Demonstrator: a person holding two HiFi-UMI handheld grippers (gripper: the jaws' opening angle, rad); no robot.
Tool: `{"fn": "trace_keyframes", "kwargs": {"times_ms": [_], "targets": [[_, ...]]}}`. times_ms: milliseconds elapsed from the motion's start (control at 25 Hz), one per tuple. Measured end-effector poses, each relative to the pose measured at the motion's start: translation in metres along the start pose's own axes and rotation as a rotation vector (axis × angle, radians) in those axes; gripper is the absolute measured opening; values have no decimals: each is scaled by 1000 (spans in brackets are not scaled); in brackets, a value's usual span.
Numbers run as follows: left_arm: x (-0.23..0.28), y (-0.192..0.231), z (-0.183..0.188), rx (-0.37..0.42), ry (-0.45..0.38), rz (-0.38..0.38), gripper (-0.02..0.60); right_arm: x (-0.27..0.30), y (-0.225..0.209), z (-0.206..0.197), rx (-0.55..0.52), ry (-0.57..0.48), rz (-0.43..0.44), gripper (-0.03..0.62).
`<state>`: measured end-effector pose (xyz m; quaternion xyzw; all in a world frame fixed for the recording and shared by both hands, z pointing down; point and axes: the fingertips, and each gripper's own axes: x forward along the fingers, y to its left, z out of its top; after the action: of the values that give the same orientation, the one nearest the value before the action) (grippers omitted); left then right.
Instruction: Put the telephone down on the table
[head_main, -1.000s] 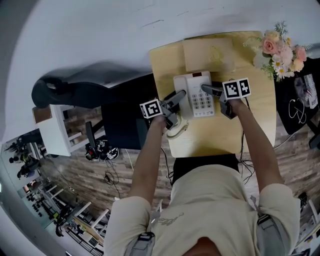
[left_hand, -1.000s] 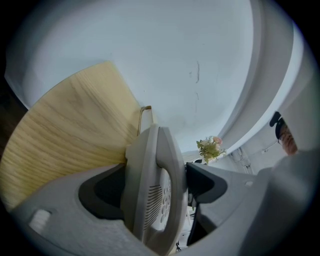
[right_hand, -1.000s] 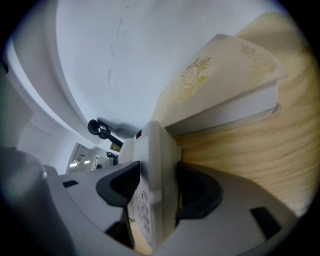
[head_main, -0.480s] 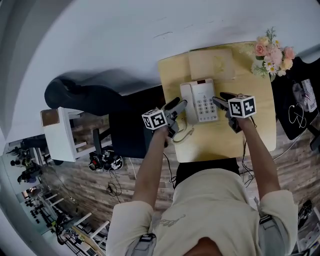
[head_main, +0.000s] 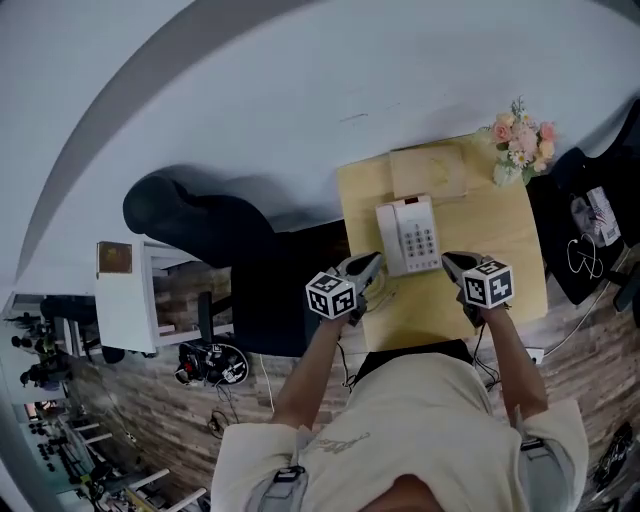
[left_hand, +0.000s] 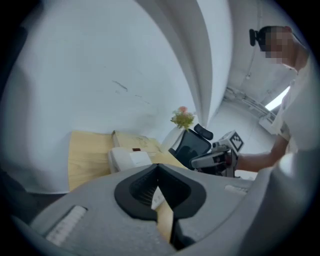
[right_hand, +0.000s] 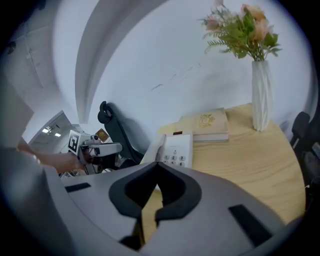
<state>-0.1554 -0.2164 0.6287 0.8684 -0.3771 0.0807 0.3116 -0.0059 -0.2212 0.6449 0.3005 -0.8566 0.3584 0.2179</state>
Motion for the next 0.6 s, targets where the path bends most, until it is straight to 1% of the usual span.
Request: {"fn": "trace_keyframes", "kwargs": {"times_ms": [80,120,160,240,320,400,520,600], "targets": [[-10,-32,3,116,33,-36,17,-13,18,1,-64,-12,-7,2],[-16,-47,6,170,45,-42,17,-18,27,2,-96,-20,-9,2],[-21,-61,9,211,50,-42,17,-24,35,5,-116,-34,-7,2],[-29,-82,18,255,39,-49,17,-31,48,14,-133,-68,-2,2],[-34,-96,27,271,6,-60,17,-34,55,23,-165,-93,-15,2],[-37,-103,31,261,-27,-50,17,-38,63,31,-201,-112,-26,2],[-44,-102,39,224,-64,15,17,-53,87,56,-273,-172,-28,2],[-54,-102,55,224,-103,58,17,-66,104,77,-349,-222,-39,2]]}}
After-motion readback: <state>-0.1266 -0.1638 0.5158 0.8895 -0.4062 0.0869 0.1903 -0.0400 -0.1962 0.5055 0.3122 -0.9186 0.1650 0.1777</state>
